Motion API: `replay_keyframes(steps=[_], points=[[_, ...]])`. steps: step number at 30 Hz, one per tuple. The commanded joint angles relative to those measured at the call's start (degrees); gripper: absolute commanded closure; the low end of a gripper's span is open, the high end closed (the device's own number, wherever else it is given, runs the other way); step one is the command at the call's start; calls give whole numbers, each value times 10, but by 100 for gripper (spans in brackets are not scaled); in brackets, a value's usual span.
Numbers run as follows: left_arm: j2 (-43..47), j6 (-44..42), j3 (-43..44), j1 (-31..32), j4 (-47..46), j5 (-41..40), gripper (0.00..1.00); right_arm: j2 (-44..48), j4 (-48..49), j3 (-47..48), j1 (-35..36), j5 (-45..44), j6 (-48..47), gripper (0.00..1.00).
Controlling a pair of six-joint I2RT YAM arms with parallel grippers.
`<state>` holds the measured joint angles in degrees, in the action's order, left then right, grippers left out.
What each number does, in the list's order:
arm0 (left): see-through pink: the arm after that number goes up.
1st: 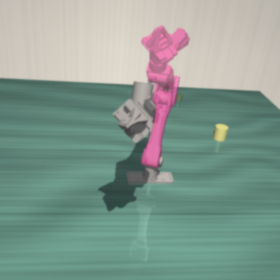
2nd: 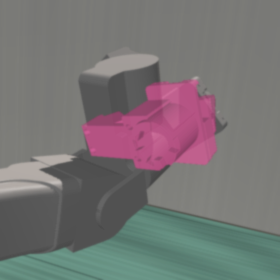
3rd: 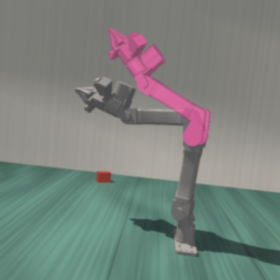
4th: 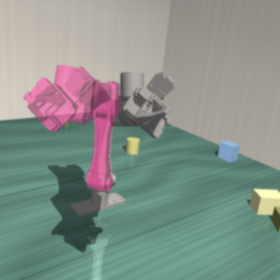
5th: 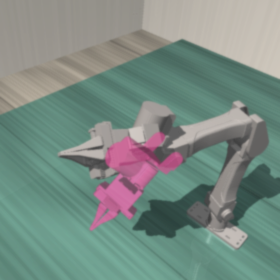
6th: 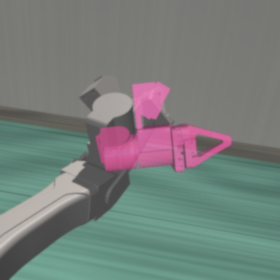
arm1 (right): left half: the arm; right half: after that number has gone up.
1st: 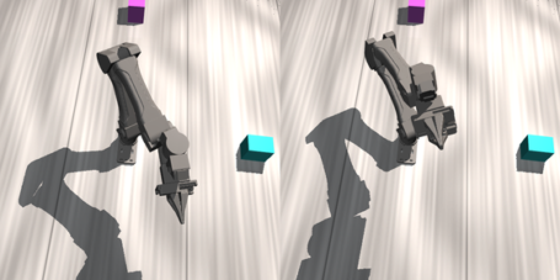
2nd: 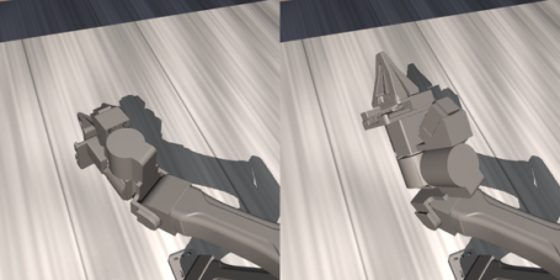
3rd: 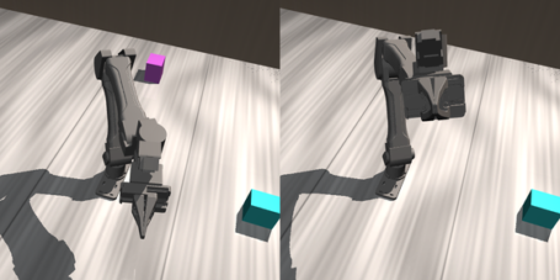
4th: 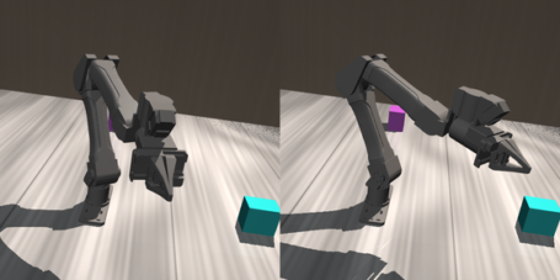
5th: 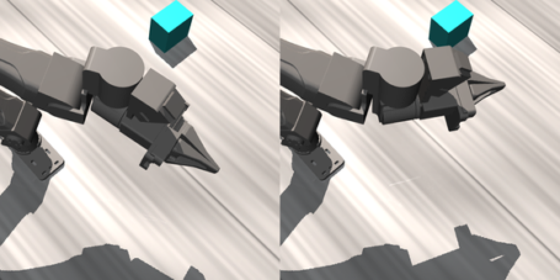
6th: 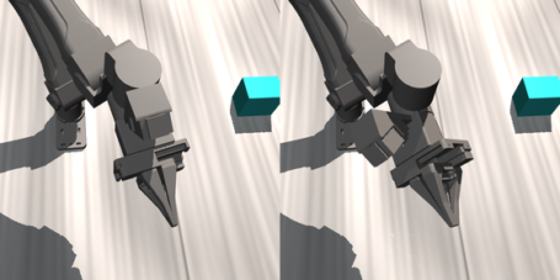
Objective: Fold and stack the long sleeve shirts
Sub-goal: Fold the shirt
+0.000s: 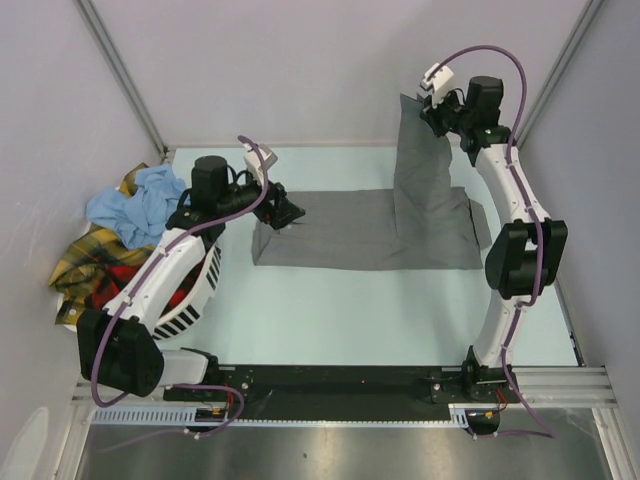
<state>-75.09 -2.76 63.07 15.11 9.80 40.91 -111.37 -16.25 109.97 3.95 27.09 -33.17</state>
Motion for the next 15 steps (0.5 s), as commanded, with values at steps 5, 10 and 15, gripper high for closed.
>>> replay_keyframes(steps=[5,10,15], points=[[-1,-43,11,2,14,-11,16,-67,141,49,3,60,-56,100],[-3,-45,5,2,21,-44,15,-88,124,53,26,59,-87,100],[-4,-23,3,-11,32,-87,14,-67,110,-5,69,-36,-134,100]])
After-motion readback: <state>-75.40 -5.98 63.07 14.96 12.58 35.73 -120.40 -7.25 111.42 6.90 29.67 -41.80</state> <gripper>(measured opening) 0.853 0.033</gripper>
